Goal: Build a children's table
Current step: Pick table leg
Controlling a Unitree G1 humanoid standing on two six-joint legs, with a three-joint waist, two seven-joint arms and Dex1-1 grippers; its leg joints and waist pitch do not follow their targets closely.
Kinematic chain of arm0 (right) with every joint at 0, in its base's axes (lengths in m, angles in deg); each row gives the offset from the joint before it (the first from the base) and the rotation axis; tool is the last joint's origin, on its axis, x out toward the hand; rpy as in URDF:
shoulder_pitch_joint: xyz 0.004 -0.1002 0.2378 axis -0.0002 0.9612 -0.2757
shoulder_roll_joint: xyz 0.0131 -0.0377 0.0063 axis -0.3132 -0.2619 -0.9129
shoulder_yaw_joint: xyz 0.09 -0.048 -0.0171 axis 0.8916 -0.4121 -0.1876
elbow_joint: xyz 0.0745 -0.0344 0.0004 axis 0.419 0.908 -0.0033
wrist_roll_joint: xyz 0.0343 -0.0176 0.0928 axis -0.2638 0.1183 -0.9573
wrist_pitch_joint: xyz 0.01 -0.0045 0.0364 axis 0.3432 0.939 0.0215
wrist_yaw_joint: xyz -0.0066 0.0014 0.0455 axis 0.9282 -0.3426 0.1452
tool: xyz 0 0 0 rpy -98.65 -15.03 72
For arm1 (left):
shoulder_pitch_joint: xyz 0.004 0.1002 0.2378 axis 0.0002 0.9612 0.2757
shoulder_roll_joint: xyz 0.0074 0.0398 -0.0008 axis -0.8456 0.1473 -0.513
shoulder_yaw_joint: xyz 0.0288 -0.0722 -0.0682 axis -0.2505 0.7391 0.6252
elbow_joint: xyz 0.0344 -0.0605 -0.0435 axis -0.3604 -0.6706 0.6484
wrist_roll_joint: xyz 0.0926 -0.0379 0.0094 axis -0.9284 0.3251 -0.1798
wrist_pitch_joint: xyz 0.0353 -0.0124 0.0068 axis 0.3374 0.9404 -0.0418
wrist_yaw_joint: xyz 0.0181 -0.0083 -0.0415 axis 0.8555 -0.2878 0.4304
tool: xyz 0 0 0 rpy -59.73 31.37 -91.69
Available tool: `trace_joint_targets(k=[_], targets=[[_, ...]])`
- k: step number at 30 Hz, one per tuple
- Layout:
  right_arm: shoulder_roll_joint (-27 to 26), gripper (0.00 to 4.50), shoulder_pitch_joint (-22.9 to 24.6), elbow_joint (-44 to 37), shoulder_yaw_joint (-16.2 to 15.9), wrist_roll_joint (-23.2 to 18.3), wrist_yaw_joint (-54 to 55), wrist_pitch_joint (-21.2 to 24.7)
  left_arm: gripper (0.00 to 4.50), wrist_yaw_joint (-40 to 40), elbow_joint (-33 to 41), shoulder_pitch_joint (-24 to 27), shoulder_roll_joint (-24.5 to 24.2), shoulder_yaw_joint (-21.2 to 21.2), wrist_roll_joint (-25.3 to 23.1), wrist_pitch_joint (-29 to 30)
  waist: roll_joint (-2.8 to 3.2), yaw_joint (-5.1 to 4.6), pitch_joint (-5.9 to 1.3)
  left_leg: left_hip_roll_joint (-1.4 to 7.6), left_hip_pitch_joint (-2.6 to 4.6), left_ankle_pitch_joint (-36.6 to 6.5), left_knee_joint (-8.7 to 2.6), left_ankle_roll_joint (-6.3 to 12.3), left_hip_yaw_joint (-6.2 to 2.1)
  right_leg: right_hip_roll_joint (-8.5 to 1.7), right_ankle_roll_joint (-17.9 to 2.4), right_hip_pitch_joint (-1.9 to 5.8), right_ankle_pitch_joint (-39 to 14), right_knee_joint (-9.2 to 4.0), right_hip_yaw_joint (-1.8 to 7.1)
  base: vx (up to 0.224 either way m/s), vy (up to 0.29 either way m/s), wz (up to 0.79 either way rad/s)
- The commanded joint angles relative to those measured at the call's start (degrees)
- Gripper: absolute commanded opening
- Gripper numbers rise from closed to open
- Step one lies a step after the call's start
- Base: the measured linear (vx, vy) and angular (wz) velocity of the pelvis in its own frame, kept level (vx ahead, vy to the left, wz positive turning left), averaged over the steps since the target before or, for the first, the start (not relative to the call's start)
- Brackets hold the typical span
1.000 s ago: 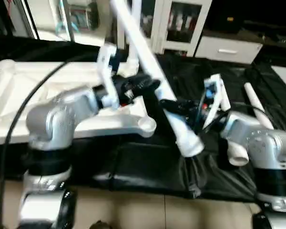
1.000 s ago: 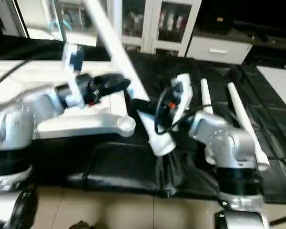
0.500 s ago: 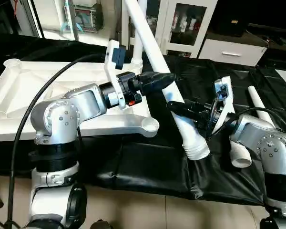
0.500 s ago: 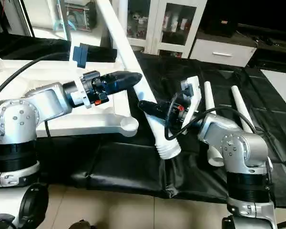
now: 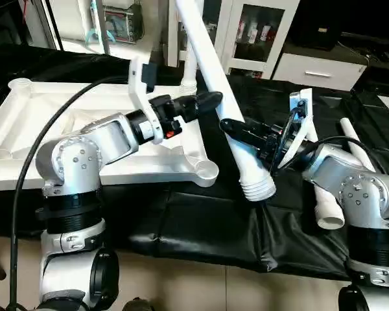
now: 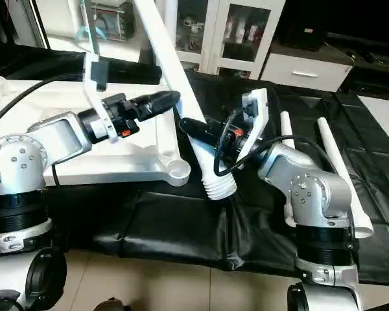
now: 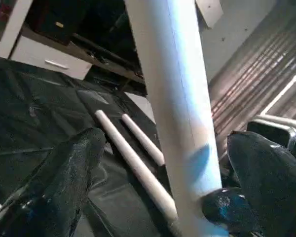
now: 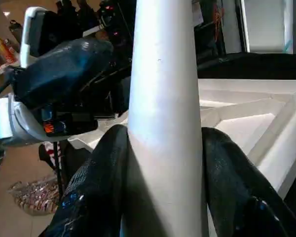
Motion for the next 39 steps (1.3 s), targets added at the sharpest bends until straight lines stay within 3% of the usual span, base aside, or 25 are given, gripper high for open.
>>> trace_joint_targets(k=[1,6,11,14,16,39], targets=[[0.7,1.76,0.4,-2.2,-0.5,-0.9,-0.9,0.1,4.50,1.1,0.2,-0.8,0.6,0.5,2.0,0.3,0.08,-0.06,-3.99,0.63,0.51,-7.3,-4.03,-1.86,0.04,-2.42,-8.3,3.32,-8.1,-3.99,2.11,0.000,0.000,0.00],[1.3,1.76,1.8,-3.3,-3.0,-0.6,-2.3,0.5,4.50,1.3,0.2,-1.9,1.4,1.4,3.8,0.8,0.12,-0.13,-3.94,0.60,0.46,-7.6,-4.05,-1.85,0.04,-2.38,-8.3,3.30,-8.1,-4.12,2.10,0.000,0.000,0.00],[2.0,1.76,3.0,-5.0,-4.8,-1.5,-3.8,1.7,4.50,1.3,-0.2,-1.7,2.4,-0.6,3.7,1.0,0.26,-0.02,-3.97,0.70,0.48,-7.7,-4.11,-1.85,-0.09,-2.38,-7.7,3.31,-8.4,-4.16,2.11,0.000,0.000,0.00],[1.8,1.76,2.9,-4.4,-4.4,-1.2,-2.9,1.2,4.15,2.4,-0.3,-2.0,3.2,0.0,5.2,2.4,0.52,-0.01,-3.94,0.68,0.57,-8.4,-4.11,-2.33,-0.06,-2.44,-8.2,3.22,-8.8,-4.16,2.08,0.000,0.000,0.00],[1.8,1.76,2.8,-4.3,-4.4,-1.3,-2.7,1.0,4.02,2.6,-0.3,-1.9,3.1,-0.2,5.4,3.0,0.32,-0.09,-3.92,0.64,0.46,-8.7,-4.13,-2.28,-0.08,-2.41,-8.0,3.32,-9.1,-4.27,2.10,0.000,0.000,0.00],[1.3,1.76,2.2,-3.7,-4.9,-0.7,-1.3,0.1,2.09,7.0,-3.4,-2.6,2.8,1.1,5.0,1.0,0.43,-0.09,-3.89,0.63,0.50,-8.7,-4.18,-2.49,-0.12,-2.38,-7.6,3.27,-8.9,-4.35,2.07,0.000,0.000,0.00]])
